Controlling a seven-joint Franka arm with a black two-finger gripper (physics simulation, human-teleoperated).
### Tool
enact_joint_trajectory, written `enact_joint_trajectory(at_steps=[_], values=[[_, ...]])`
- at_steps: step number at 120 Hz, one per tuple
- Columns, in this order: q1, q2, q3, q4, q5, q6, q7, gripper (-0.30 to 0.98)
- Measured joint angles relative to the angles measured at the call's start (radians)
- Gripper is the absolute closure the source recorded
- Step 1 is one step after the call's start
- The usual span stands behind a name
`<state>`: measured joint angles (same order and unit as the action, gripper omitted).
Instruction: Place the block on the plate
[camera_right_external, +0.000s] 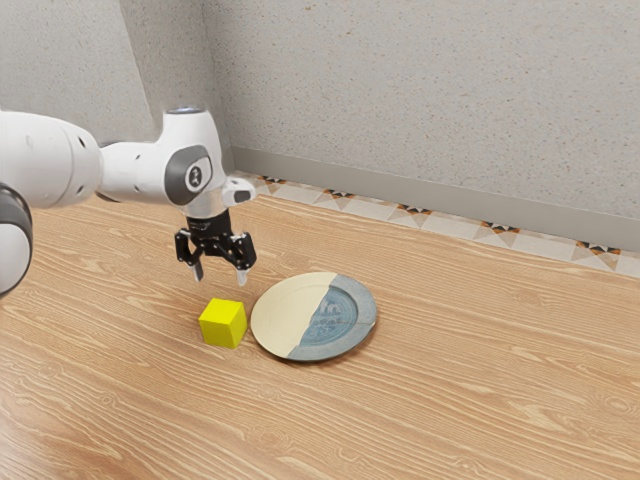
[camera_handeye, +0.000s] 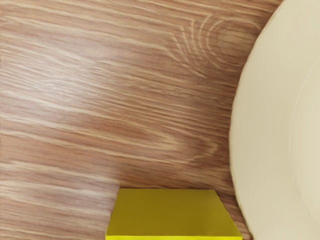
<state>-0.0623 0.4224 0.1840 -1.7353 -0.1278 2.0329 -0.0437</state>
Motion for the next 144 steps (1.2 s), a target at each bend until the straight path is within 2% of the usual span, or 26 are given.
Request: enact_joint_trajectory(at_steps=[64, 144], values=[[-0.005, 0.048, -0.001, -0.027, 0.001, 0.120, -0.076, 0.00], [-0.014, 0.043, -0.002, -0.085, -0.012, 0.142, -0.119, 0.00]])
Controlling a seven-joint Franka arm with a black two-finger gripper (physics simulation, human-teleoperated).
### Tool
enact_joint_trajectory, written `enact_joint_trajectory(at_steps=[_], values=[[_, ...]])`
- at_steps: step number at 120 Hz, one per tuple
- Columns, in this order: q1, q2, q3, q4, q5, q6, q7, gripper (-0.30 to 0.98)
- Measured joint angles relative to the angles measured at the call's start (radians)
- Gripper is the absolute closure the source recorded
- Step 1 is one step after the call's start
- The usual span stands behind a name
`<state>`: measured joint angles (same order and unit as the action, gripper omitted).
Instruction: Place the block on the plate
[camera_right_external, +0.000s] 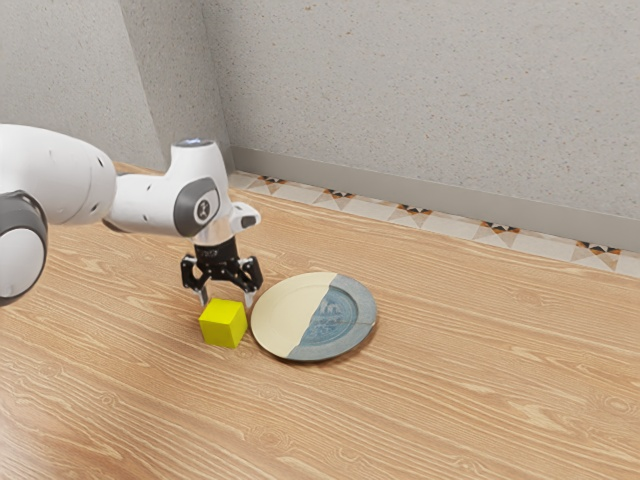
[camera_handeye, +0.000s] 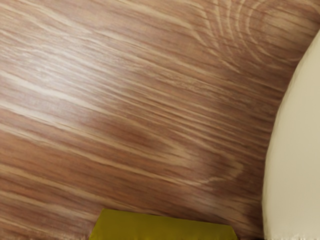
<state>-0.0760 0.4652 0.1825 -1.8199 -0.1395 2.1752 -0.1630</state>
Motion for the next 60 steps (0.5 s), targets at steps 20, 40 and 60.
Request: enact_joint_trajectory(at_steps=[20, 40, 60], values=[[0.001, -0.007, 0.000, -0.019, -0.006, 0.001, -0.009, 0.00], [0.001, -0.008, 0.000, -0.031, -0.007, 0.001, -0.018, 0.09], [0.002, -0.009, 0.000, -0.040, -0.007, 0.001, -0.027, 0.16]])
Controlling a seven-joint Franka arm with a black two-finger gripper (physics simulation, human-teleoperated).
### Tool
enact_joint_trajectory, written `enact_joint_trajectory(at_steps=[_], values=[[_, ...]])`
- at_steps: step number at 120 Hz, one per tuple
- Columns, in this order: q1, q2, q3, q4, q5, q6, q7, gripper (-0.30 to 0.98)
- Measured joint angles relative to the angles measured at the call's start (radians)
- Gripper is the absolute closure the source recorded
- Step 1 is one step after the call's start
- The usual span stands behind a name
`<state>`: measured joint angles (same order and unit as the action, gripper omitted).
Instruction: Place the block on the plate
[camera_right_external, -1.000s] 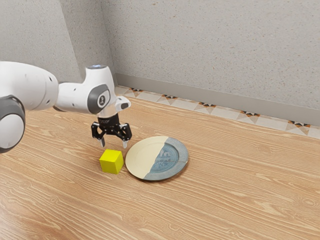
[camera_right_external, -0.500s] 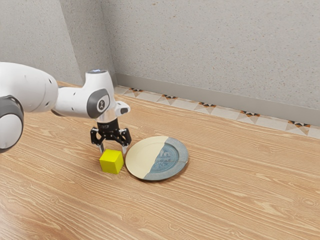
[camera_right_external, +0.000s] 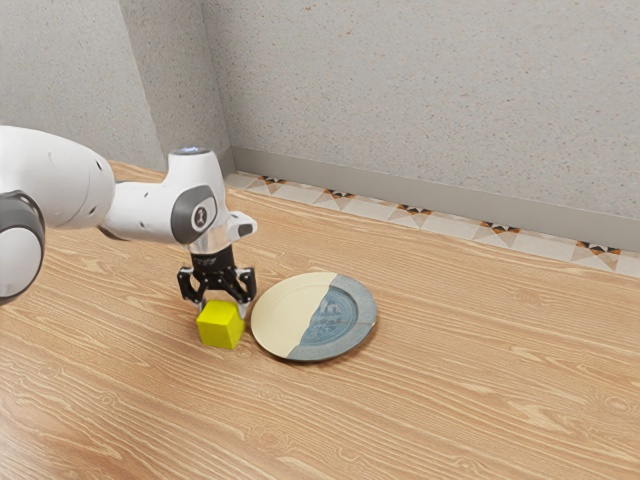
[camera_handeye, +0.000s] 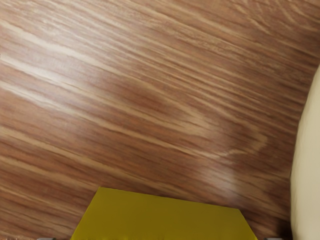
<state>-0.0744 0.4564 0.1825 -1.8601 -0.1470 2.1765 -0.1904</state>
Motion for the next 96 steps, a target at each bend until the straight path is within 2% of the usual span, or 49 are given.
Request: enact_joint_trajectory(at_steps=[96], values=[[-0.002, -0.012, -0.001, -0.007, 0.023, 0.001, -0.041, 0.30]])
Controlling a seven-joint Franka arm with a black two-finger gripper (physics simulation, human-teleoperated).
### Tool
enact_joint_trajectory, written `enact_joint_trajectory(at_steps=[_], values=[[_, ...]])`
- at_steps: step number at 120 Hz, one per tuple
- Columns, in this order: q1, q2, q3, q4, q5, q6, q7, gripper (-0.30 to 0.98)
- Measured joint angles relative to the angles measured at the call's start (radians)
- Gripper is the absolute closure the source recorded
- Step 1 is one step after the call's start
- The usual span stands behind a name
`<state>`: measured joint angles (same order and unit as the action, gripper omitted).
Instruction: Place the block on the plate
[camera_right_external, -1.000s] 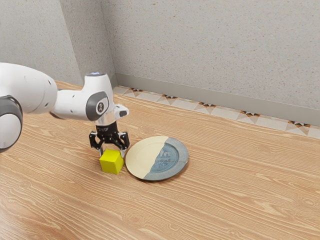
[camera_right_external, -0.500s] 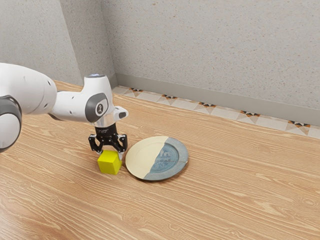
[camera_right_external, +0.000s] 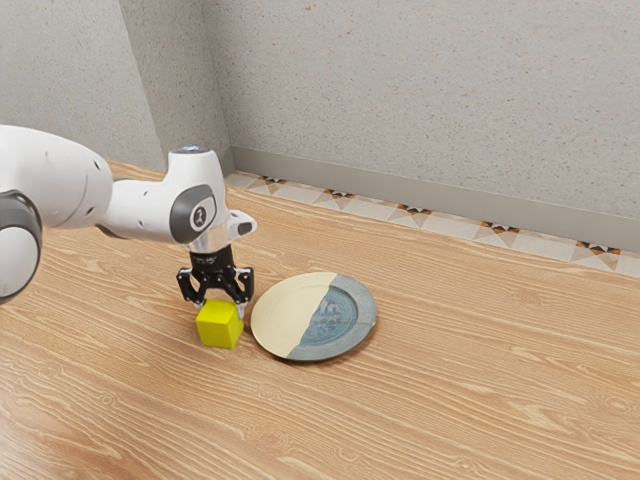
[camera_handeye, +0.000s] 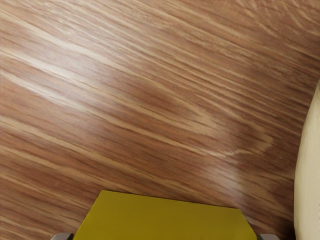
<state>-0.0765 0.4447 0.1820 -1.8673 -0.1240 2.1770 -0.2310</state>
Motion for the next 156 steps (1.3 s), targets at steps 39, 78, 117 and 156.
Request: enact_joint_trajectory(at_steps=[39, 78, 117, 156], values=[[-0.014, -0.057, -0.001, -0.011, 0.041, -0.014, -0.023, 0.38], [-0.123, -0.113, -0.001, 0.003, 0.086, -0.048, -0.065, 0.34], [-0.213, -0.022, -0.018, 0.129, 0.094, -0.059, -0.105, 0.35], [-0.217, 0.087, -0.047, 0.244, 0.090, -0.069, -0.127, 0.33]])
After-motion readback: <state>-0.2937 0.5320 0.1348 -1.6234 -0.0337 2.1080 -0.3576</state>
